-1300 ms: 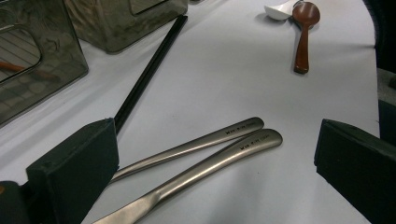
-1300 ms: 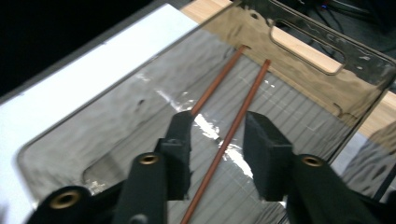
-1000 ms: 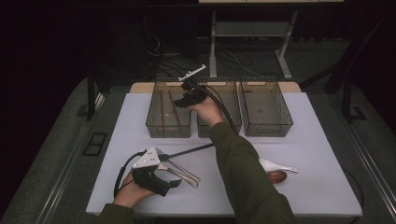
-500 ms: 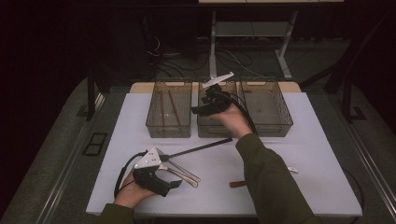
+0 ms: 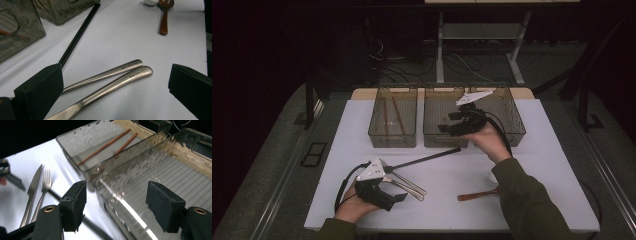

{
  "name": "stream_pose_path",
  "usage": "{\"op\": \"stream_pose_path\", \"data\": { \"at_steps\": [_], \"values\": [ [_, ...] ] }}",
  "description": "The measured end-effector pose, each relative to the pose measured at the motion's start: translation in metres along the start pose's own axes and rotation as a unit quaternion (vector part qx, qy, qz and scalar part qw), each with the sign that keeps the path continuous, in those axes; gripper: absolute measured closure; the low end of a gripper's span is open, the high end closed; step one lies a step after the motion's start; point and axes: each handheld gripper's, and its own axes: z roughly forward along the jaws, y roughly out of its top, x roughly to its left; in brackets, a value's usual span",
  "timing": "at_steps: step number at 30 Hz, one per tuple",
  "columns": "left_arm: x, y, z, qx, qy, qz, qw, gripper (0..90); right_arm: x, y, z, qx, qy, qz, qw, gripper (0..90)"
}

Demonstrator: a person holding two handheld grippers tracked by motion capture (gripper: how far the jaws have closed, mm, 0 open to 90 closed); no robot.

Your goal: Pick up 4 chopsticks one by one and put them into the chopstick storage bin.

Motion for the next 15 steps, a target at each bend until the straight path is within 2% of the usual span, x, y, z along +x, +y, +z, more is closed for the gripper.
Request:
{"op": "stream_pose_path", "data": {
  "at_steps": [7,13,15],
  "values": [
    [0.0,0.0,0.001,0.005,0.003,0.002,1.0,0.0,-0.004,-0.026,-0.023,-0.005,0.003,0.001,1.0,32.4],
    [0.001,0.0,0.003,0.005,0.0,0.002,1.0,0.0,-0.007,-0.055,-0.042,-0.025,0.007,0.017,0.9995,29.4],
    [0.001,0.0,0.003,0.005,-0.001,0.0,1.0,0.0,-0.008,-0.064,-0.048,-0.034,0.015,0.023,0.9991,27.8]
  ]
}}
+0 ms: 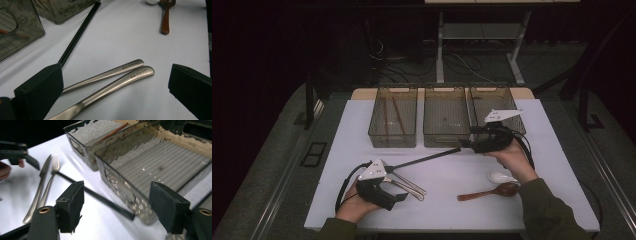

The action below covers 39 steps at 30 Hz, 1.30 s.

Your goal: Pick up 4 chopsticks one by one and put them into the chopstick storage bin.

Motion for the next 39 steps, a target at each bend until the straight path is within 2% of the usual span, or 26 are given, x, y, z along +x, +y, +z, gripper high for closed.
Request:
{"op": "stream_pose_path", "data": {
  "at_steps": [5,10,12,17,22,28,30,32,35,39],
  "values": [
    [0.003,0.002,0.001,0.0,0.003,-0.001,1.0,0.0,0.0,-0.022,-0.015,-0.008,-0.016,0.004,0.9998,24.1],
    [0.005,0.004,0.002,-0.001,0.006,0.003,1.0,0.0,0.002,-0.044,-0.029,-0.006,-0.044,0.002,0.999,20.7],
    [0.006,0.005,0.002,-0.002,0.006,0.003,1.0,0.0,0.003,-0.054,-0.035,-0.012,-0.046,0.007,0.9989,20.3],
    [0.006,0.008,0.002,-0.001,0.007,0.011,0.9999,2.3,0.011,-0.079,-0.05,-0.019,-0.064,0.012,0.9977,19.5],
    [0.009,0.014,0.004,-0.003,0.008,0.014,0.9999,7.2,0.018,-0.098,-0.057,-0.011,-0.059,0.01,0.9981,19.0],
    [0.015,0.025,0.013,-0.001,0.019,0.017,0.9997,16.1,0.022,-0.115,-0.063,-0.005,-0.07,0.01,0.9975,18.9],
    [0.017,0.029,0.018,-0.002,0.016,0.018,0.9997,20.2,0.021,-0.12,-0.065,-0.004,-0.068,0.016,0.9975,18.9],
    [0.02,0.034,0.023,0.003,0.016,0.022,0.9996,26.4,0.021,-0.124,-0.067,-0.004,-0.069,0.02,0.9974,18.9],
    [0.026,0.043,0.032,0.008,0.021,0.022,0.9995,35.0,0.023,-0.127,-0.07,-0.002,-0.077,0.014,0.9969,18.9],
    [0.034,0.054,0.045,0.023,0.025,0.014,0.9994,55.7,0.024,-0.125,-0.071,-0.011,-0.078,0.016,0.9968,18.9]
  ]
}}
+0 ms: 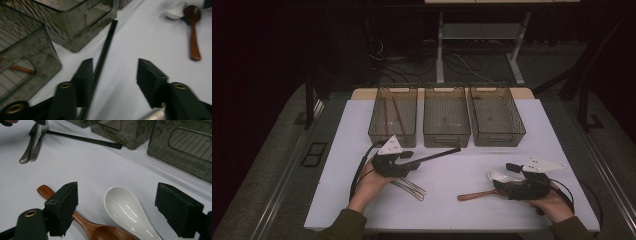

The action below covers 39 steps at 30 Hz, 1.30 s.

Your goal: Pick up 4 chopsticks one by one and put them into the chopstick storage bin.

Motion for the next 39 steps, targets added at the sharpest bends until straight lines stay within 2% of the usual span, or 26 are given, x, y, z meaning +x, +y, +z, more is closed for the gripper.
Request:
{"op": "stream_pose_path", "data": {
  "at_steps": [3,5,8,10,12,16,17,19,20,23,29,34,39],
  "values": [
    [0.005,0.006,0.013,0.011,-0.002,0.001,0.9999,67.8,0.0,0.0,0.001,-0.001,0.0,-0.001,1.0,18.9],
    [0.007,0.009,0.022,0.017,-0.003,0.002,0.9998,71.5,0.0,0.0,0.001,-0.001,0.001,-0.001,1.0,18.9],
    [0.009,0.013,0.035,0.032,-0.004,0.015,0.9994,74.8,0.0,0.0,0.0,-0.003,-0.001,-0.002,1.0,18.9],
    [0.009,0.014,0.043,0.033,-0.011,0.019,0.9992,77.5,-0.001,0.0,0.001,-0.004,-0.004,-0.002,1.0,19.0],
    [0.009,0.015,0.05,0.048,-0.012,0.028,0.9984,80.3,-0.001,0.0,0.001,-0.006,-0.004,-0.002,1.0,18.9],
    [0.01,0.017,0.06,0.054,-0.015,0.029,0.998,81.6,-0.002,0.0,0.002,-0.005,-0.005,-0.001,1.0,18.9],
    [0.009,0.017,0.062,0.052,-0.016,0.026,0.9982,82.1,-0.002,0.0,0.002,-0.005,-0.004,-0.001,1.0,18.9],
    [0.01,0.019,0.065,0.057,-0.017,0.033,0.9977,82.9,-0.002,0.0,0.001,-0.006,-0.005,-0.001,1.0,18.9],
    [0.009,0.018,0.067,0.054,-0.017,0.027,0.998,83.0,-0.002,0.0,0.001,-0.007,-0.005,0.0,1.0,18.9],
    [0.008,0.018,0.07,0.058,-0.023,0.028,0.9977,84.4,-0.003,0.0,0.001,-0.008,-0.006,0.0,1.0,18.9],
    [0.008,0.018,0.07,0.057,-0.024,0.03,0.9976,84.4,-0.003,0.0,0.0,-0.01,-0.006,0.0,0.9999,19.0],
    [0.009,0.018,0.069,0.067,-0.019,0.043,0.9966,83.8,-0.004,0.0,0.0,-0.011,-0.006,0.001,0.9999,18.9],
    [0.008,0.015,0.072,0.075,-0.021,0.044,0.996,83.4,-0.004,0.0,0.0,-0.01,-0.006,0.003,0.9999,19.0]
  ]
}}
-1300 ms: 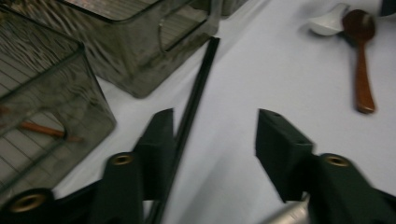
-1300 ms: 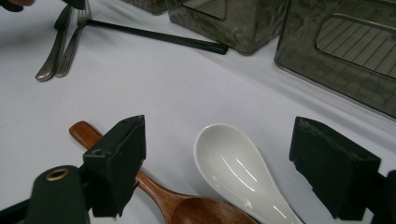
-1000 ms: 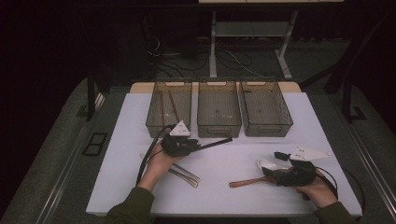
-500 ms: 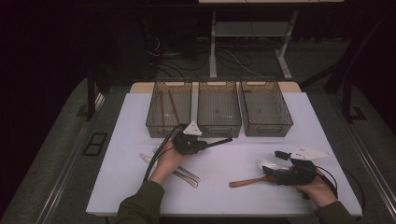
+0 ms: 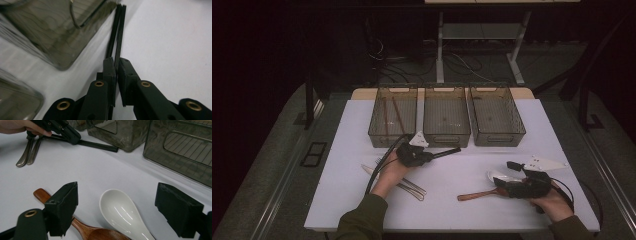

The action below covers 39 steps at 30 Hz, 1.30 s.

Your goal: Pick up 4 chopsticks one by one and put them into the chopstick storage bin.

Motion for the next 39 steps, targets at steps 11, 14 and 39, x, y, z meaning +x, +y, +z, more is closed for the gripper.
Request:
{"op": "stream_pose_path", "data": {
  "at_steps": [11,14,39],
  "values": [
    [-0.002,0.0,0.0,0.003,-0.037,-0.006,0.9993,83.4,0.0,0.0,0.0,0.002,0.002,-0.003,1.0,18.9],
    [-0.002,0.0,0.0,0.008,-0.037,-0.001,0.9993,84.0,0.0,0.0,0.001,0.003,0.003,-0.002,1.0,19.0],
    [-0.016,0.026,-0.027,-0.038,-0.039,0.018,0.9983,85.8,0.001,0.001,0.0,-0.002,0.002,-0.006,1.0,19.0]
  ]
}}
